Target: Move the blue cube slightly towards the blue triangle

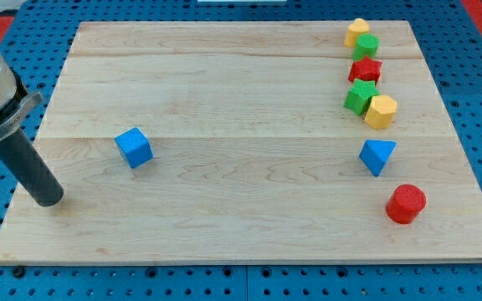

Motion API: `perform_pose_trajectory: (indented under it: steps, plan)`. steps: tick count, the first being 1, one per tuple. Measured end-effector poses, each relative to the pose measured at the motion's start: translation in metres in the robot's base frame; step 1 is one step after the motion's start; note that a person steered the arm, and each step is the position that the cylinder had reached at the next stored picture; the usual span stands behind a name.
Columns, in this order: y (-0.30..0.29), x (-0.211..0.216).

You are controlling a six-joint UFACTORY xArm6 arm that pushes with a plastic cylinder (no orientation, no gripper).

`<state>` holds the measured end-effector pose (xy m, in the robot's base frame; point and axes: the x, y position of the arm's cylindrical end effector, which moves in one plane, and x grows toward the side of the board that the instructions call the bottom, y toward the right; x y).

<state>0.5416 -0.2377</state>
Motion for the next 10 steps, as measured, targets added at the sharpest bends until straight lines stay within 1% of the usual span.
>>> perform_pose_trajectory:
  steps: [1, 2, 3, 4, 6, 7, 8, 10]
  plan:
    - [0.019, -0.015]
    - [0.058, -0.036]
    - [0.042, -0.07]
    - [0.074, -0.072]
    - [0.227, -0.071]
    - [0.219, -0.081]
    - [0.168, -0.105]
    - [0.313, -0.099]
